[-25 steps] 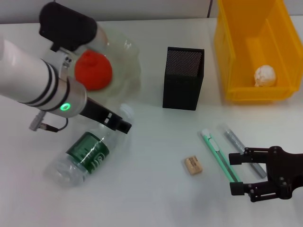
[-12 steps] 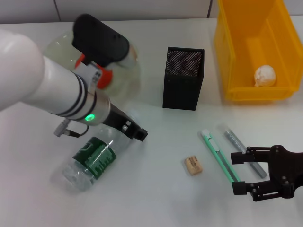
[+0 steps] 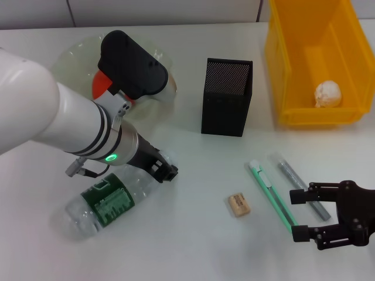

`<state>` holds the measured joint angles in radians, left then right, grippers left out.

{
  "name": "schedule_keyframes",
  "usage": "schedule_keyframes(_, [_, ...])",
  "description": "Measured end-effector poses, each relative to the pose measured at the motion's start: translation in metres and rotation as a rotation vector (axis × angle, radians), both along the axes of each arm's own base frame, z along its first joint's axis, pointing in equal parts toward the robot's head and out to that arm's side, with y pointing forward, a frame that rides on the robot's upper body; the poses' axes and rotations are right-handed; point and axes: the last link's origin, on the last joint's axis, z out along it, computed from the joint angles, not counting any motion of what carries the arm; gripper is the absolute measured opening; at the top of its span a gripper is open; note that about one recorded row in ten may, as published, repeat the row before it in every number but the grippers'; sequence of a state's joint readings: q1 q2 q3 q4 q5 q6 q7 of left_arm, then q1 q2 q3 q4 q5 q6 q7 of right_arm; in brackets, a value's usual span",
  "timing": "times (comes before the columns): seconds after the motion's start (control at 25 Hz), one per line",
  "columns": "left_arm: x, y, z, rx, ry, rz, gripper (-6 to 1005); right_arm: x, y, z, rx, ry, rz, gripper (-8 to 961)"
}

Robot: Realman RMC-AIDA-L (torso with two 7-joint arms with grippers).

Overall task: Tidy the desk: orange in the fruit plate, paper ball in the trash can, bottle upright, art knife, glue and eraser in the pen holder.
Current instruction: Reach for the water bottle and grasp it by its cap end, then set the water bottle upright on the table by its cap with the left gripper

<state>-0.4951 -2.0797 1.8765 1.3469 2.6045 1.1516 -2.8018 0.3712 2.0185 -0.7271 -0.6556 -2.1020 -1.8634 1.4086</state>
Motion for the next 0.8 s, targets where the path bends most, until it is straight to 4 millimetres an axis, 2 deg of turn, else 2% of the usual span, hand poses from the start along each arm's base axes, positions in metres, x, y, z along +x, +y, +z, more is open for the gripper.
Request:
schedule_keyframes(0.16, [0.001, -0.005, 0.003, -0.011, -0.006, -0.017, 446, 0.0, 0.0, 0.0, -0.001, 0.0, -0.001, 843])
schedule_keyframes(0.28, [0.008, -0.013, 0.012, -0.01, -0.049, -0.062, 446, 0.0, 0.0, 0.0, -0.001, 0.002, -0.002, 843])
schedule_keyframes(0.4, [0.013, -0.02, 0.028, -0.026, -0.128, -0.097, 446, 0.0, 0.0, 0.0, 0.0, 0.006, -0.002, 843])
schedule_keyframes(0.44, [0.011, -0.023, 0.049, -0.037, -0.214, -0.116, 446, -0.001, 0.0, -0.001, -0.001, 0.009, -0.002, 843])
schedule_keyframes(0.48, [0.011, -0.023, 0.049, -0.037, -0.214, -0.116, 446, -0.001, 0.0, -0.001, -0.001, 0.009, -0.002, 843])
schedule_keyframes(0.52, [0.005, -0.026, 0.068, -0.057, -0.332, -0.125, 446, -0.001, -0.001, -0.002, -0.002, 0.012, -0.002, 843])
schedule_keyframes(0.56, [0.005, -0.026, 0.068, -0.057, -0.332, -0.125, 446, -0.002, -0.001, -0.002, -0.001, 0.014, -0.003, 843])
schedule_keyframes(0.64, [-0.012, -0.026, 0.095, -0.073, -0.52, -0.13, 446, -0.002, -0.001, -0.002, 0.005, 0.022, -0.008, 843])
schedule_keyframes(0.68, [-0.012, -0.026, 0.095, -0.073, -0.52, -0.13, 446, -0.002, -0.001, -0.002, 0.005, 0.022, -0.008, 843])
schedule_keyframes(0.8, [-0.033, -0.025, 0.117, -0.074, -0.71, -0.129, 445, -0.002, 0.0, -0.001, 0.014, 0.03, -0.015, 843])
